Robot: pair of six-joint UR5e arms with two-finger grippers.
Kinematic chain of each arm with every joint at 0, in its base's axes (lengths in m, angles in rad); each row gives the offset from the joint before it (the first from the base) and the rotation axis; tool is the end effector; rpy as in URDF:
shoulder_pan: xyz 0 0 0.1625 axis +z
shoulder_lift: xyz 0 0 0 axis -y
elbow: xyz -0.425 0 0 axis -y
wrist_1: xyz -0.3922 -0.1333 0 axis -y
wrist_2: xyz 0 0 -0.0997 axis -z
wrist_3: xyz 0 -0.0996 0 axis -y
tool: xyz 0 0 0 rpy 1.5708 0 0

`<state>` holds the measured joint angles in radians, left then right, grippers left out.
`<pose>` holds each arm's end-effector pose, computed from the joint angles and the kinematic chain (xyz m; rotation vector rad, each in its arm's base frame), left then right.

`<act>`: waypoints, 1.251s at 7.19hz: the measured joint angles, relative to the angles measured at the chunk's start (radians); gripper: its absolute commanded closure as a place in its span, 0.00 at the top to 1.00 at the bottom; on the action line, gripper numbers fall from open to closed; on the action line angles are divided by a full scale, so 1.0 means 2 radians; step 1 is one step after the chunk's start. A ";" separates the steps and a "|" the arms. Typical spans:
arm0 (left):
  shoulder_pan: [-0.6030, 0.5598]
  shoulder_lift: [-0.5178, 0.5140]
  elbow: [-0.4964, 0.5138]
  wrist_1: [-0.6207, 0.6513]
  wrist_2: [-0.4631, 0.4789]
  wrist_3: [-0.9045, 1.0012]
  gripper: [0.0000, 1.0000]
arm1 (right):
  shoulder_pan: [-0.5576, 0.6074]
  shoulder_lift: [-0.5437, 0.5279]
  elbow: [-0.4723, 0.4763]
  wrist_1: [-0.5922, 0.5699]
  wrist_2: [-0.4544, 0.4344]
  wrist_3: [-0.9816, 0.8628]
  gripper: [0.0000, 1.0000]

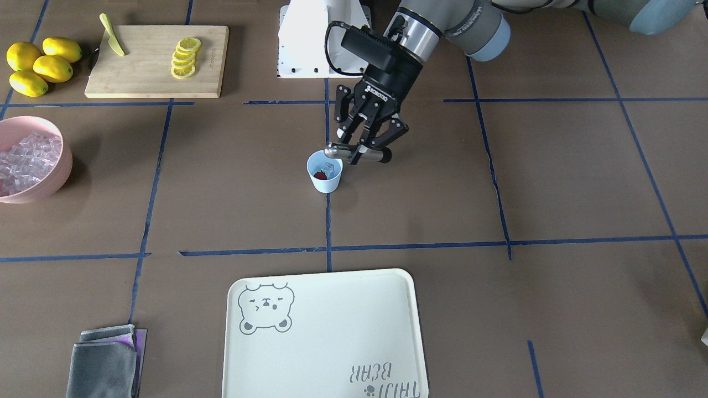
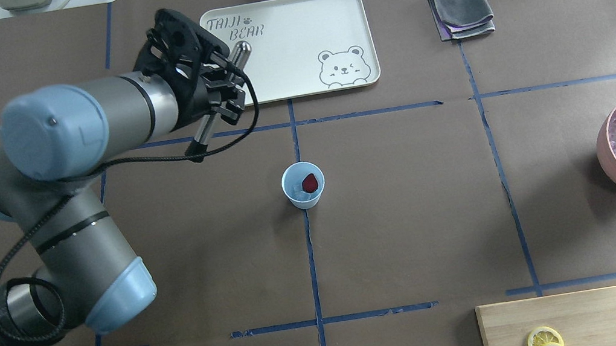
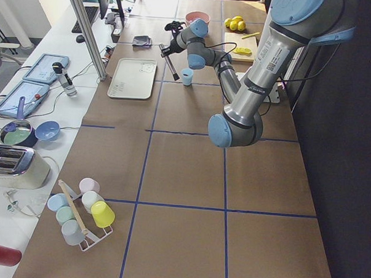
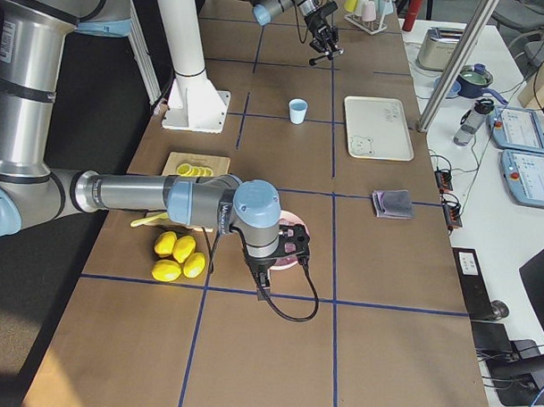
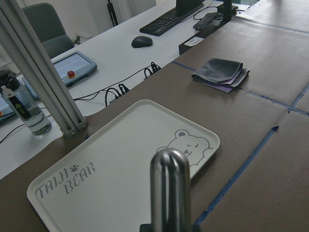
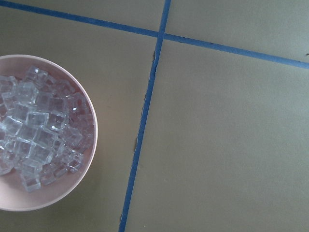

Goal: Mash ice and strawberries in cup
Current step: 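Lift the muddler out and carry it back toward the table edge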

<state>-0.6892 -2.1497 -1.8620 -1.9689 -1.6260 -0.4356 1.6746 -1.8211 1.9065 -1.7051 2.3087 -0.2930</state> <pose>0.3895 -0.4866 0.1529 0.9821 0.8207 0.4190 0.1055 -0.3726 0.6193 0.0998 -0.7333 -0.1624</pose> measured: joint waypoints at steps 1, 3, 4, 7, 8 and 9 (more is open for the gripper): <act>-0.037 0.001 -0.001 0.059 -0.051 -0.002 0.01 | 0.000 0.000 0.000 0.000 0.000 0.000 1.00; -0.102 0.005 -0.003 0.193 -0.107 -0.002 0.01 | 0.000 0.000 0.001 0.000 0.001 0.001 1.00; -0.126 0.013 -0.003 0.259 -0.114 0.001 0.00 | 0.000 0.000 0.001 0.000 0.001 0.002 1.00; -0.168 0.087 0.001 0.339 -0.119 0.007 0.00 | 0.000 0.000 0.000 0.000 0.001 0.003 1.00; -0.175 0.126 0.001 0.332 -0.130 0.010 0.00 | 0.000 0.000 0.000 0.000 0.002 0.003 1.00; -0.180 0.157 0.002 0.323 -0.159 0.010 0.00 | 0.000 0.000 0.000 0.000 0.002 0.003 1.00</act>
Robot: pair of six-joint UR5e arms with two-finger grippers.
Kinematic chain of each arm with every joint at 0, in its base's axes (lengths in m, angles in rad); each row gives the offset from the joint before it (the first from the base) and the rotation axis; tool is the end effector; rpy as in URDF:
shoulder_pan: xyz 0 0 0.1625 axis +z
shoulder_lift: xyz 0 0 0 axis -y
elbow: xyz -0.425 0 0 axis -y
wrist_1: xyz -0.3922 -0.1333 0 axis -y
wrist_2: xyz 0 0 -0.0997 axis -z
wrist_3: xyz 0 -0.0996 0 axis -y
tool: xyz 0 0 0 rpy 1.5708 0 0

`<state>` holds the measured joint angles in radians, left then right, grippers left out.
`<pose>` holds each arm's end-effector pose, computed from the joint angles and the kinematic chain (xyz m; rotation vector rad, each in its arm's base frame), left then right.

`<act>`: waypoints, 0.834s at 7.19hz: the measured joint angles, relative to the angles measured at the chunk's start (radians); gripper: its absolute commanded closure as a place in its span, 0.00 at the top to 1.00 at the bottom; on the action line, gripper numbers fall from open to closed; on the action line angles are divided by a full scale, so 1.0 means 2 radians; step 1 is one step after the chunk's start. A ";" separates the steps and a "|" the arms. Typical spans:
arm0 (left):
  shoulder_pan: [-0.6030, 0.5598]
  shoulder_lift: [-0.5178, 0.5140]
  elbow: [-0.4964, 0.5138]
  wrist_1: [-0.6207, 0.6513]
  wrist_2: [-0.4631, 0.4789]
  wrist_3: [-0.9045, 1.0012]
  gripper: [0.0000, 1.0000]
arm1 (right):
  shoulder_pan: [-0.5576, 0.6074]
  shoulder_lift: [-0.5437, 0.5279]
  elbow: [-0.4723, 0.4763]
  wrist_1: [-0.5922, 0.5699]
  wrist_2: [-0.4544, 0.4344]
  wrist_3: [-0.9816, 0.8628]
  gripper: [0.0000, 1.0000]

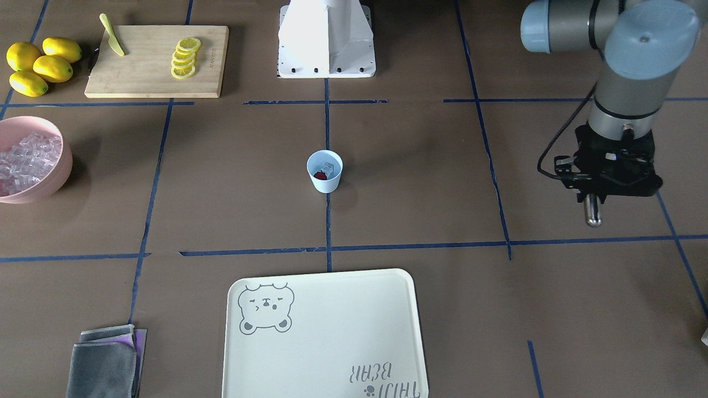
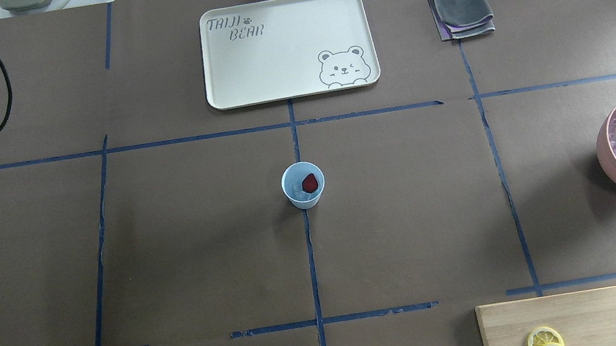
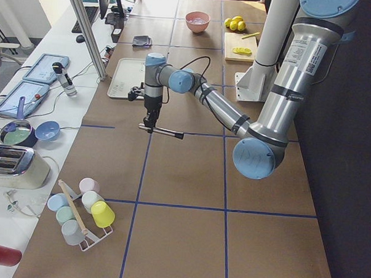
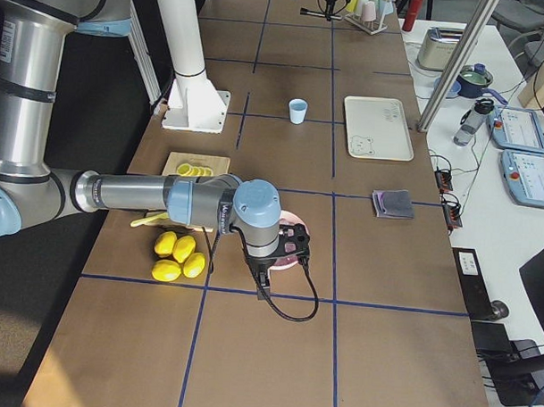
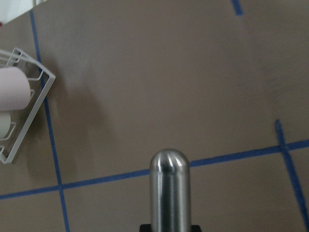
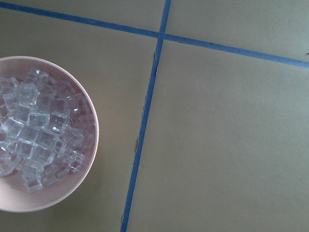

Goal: Mash ice and strawberries in cup
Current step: 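Lift the muddler out and carry it back toward the table edge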

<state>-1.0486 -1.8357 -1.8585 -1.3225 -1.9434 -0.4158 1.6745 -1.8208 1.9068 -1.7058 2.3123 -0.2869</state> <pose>0.1992 -0.5407 0.4254 0.1013 0.4662 0.1611 0.1052 -0.3727 0.6188 0.0981 -0.7371 -0.1565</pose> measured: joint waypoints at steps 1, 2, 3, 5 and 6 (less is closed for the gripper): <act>-0.005 0.025 0.002 -0.008 -0.028 -0.005 0.00 | 0.000 0.000 0.000 0.000 0.000 0.000 1.00; -0.008 0.047 0.005 -0.028 -0.040 -0.016 0.00 | 0.000 0.000 0.000 0.000 0.000 0.000 1.00; -0.009 0.070 0.018 -0.071 -0.045 -0.028 0.00 | 0.000 0.000 0.000 0.000 0.000 0.000 1.00; -0.009 0.100 0.075 -0.178 -0.047 -0.043 0.01 | 0.000 0.000 0.000 0.000 0.000 0.000 1.00; -0.008 0.105 0.117 -0.235 -0.048 -0.044 0.01 | 0.000 0.000 0.001 0.000 0.000 0.000 1.00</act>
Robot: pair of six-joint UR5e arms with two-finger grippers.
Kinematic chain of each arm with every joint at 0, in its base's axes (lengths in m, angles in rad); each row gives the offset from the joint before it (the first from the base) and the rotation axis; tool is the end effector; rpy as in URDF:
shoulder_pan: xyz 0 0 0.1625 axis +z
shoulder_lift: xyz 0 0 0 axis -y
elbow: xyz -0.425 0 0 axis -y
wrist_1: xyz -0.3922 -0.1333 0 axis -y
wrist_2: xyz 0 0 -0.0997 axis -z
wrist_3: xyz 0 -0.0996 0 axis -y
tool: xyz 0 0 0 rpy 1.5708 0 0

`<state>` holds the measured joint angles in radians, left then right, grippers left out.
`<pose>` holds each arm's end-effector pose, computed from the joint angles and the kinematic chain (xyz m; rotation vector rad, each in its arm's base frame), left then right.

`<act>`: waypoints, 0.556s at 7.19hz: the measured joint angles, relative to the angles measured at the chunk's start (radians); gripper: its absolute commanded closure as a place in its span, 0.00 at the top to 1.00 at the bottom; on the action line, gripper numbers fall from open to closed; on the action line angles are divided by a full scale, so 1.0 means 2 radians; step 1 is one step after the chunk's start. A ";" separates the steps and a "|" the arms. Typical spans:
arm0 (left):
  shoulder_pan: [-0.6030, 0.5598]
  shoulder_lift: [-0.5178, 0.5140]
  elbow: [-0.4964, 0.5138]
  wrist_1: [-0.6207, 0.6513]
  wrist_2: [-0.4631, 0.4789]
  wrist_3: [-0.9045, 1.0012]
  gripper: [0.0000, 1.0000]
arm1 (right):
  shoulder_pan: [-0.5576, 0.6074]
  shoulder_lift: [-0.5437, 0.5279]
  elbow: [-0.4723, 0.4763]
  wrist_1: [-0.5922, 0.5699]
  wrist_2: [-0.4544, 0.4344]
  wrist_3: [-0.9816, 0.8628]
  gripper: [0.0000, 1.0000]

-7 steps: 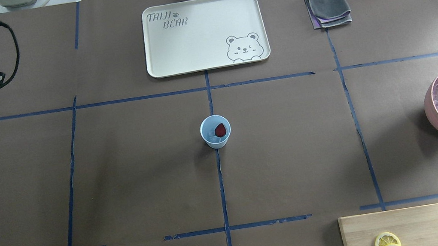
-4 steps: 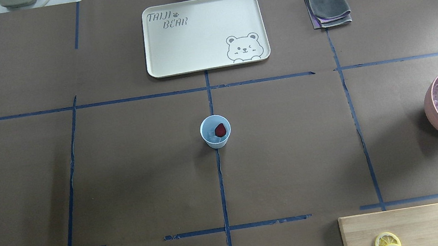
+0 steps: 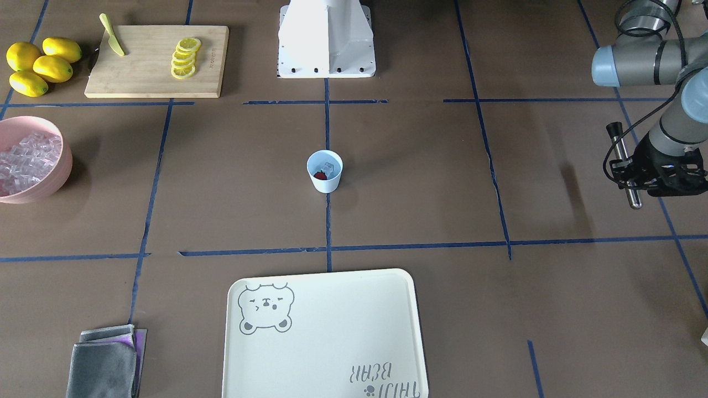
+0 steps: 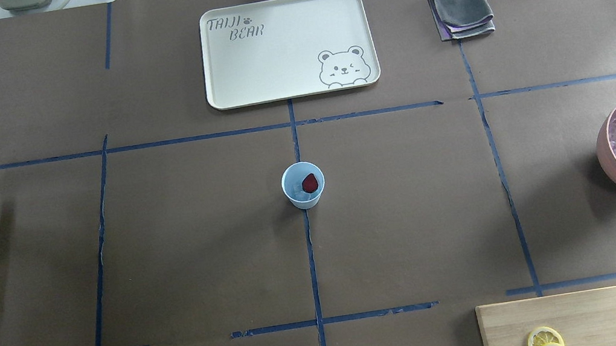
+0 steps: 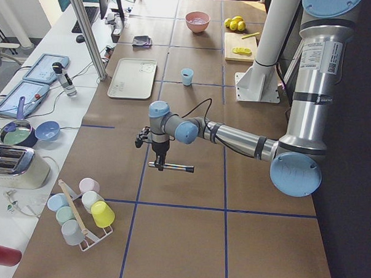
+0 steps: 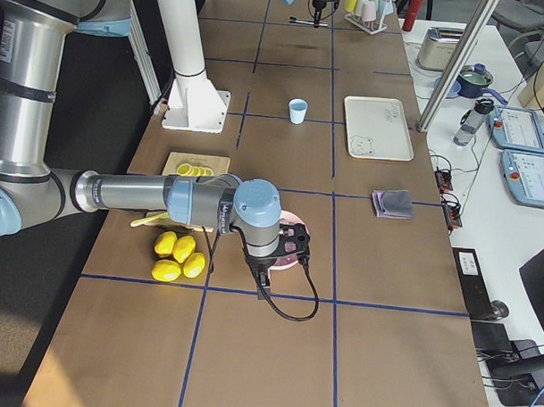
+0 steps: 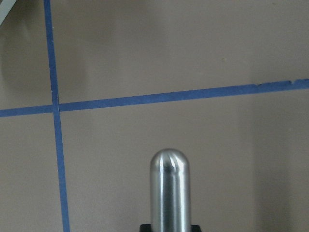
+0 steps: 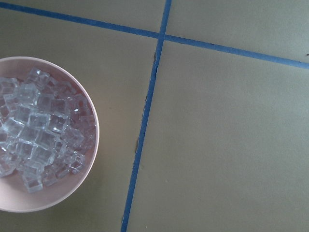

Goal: Mash ice and strawberries in cup
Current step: 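Lift the muddler out and carry it back toward the table edge, then lower the muddler onto the table and open the left gripper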

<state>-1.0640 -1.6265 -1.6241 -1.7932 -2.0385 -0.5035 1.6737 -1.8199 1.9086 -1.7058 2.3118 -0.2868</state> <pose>0.1832 -0.5122 0.5958 0.0604 0.5630 0.0807 0.1050 -0.3733 0.6177 0.1002 -0.7362 -0.1582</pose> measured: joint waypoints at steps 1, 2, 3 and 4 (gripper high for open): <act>0.001 0.001 0.039 -0.051 0.000 0.000 0.02 | 0.000 0.000 0.001 0.000 0.000 0.000 1.00; 0.002 0.002 0.070 -0.088 0.000 0.000 0.10 | 0.000 0.000 0.002 0.000 0.000 0.001 1.00; 0.002 0.002 0.087 -0.107 0.000 0.000 0.99 | 0.000 0.000 0.003 0.000 0.001 0.001 1.00; 0.002 0.002 0.094 -0.115 0.000 0.000 1.00 | 0.000 0.000 0.005 0.000 0.001 0.001 1.00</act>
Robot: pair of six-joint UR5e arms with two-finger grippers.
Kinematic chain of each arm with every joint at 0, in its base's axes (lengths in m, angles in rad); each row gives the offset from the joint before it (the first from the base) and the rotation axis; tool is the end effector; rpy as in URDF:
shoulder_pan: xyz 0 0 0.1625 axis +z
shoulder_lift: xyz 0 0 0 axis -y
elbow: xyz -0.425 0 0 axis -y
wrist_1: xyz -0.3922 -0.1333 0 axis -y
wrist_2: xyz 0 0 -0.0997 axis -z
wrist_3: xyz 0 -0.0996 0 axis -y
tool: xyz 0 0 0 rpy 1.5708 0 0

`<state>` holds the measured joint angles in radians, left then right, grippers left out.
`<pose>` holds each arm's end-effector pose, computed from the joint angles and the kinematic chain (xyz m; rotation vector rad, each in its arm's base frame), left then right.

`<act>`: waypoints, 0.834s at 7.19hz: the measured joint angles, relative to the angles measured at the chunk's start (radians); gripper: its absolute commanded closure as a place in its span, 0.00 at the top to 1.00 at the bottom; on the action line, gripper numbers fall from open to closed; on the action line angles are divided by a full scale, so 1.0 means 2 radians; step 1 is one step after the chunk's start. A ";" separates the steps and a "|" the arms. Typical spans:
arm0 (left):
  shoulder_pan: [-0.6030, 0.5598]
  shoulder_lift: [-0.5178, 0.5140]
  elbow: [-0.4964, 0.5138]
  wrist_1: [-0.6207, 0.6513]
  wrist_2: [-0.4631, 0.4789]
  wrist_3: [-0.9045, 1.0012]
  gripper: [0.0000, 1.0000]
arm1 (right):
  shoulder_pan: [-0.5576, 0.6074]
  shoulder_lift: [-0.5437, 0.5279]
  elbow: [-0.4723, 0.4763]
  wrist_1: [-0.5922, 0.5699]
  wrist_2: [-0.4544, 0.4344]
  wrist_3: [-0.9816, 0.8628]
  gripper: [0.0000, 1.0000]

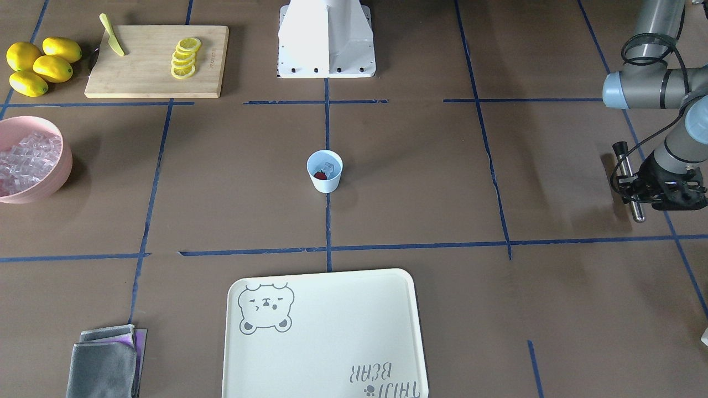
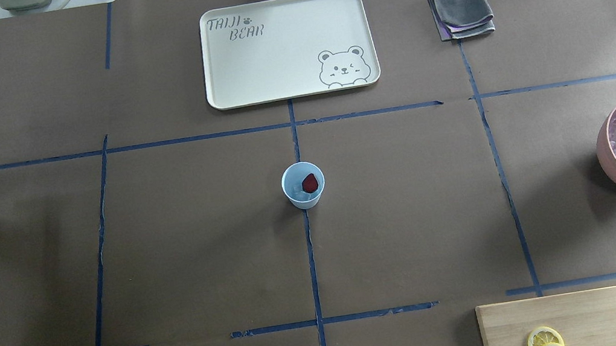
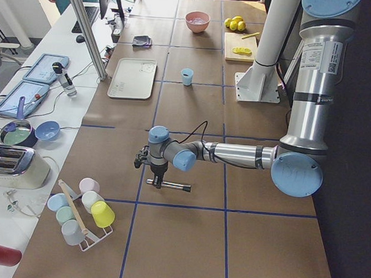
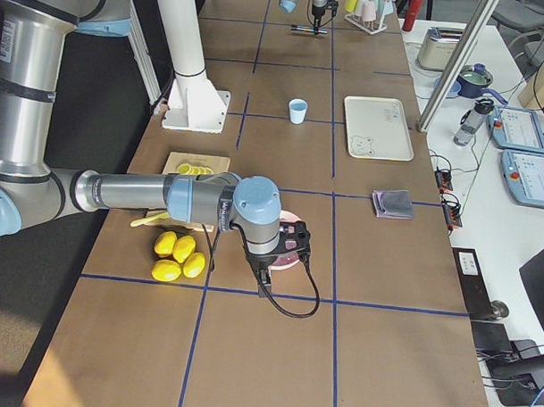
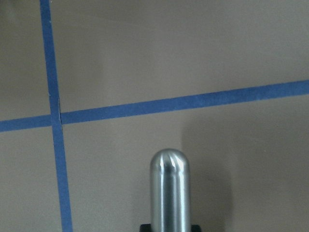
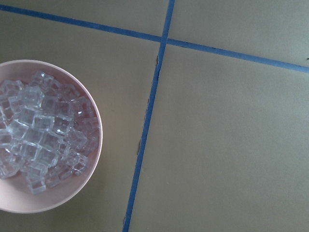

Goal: Mash ice and strawberries in cup
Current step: 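Lower the muddler onto the table and open the left gripper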

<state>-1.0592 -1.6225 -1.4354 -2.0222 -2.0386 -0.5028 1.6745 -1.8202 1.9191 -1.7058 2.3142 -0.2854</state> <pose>0.1862 -0.5122 0.6668 0.0909 0.5796 0.0945 0.1051 -0.3735 0.6125 0.1101 -0.7368 -0.1598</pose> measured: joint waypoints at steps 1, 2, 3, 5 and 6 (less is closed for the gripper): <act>-0.001 0.000 0.001 -0.001 0.000 0.000 1.00 | 0.000 0.000 0.001 0.000 0.000 0.000 1.00; -0.002 0.001 -0.001 0.000 -0.004 0.001 1.00 | 0.000 0.000 0.002 0.000 0.000 0.000 1.00; -0.006 0.000 -0.005 0.003 -0.017 0.009 1.00 | 0.000 0.000 0.002 0.000 0.000 0.000 1.00; -0.055 -0.001 -0.014 0.023 -0.063 0.068 1.00 | 0.000 0.000 0.003 0.000 0.000 0.000 1.00; -0.091 -0.002 -0.029 0.059 -0.078 0.123 1.00 | 0.000 0.000 0.003 0.000 0.000 0.000 1.00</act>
<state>-1.2420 -1.6257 -1.4925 -1.9048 -2.1955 -0.2572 1.6744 -1.8198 1.9256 -1.7058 2.3138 -0.2847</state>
